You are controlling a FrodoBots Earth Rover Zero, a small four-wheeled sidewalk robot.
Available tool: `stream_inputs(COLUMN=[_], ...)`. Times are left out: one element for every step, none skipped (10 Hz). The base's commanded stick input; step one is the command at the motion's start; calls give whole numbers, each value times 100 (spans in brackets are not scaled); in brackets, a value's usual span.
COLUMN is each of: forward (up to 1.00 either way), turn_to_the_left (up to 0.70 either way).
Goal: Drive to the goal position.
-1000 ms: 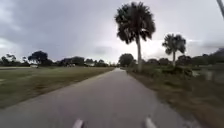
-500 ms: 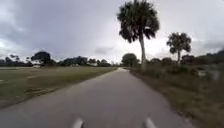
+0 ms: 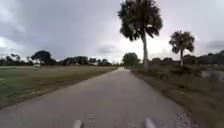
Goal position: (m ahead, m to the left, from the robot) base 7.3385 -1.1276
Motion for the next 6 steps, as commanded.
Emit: stream_inputs(forward=[100,100,100,100,100,100], turn_to_the_left=[0,0,0,0,0,0])
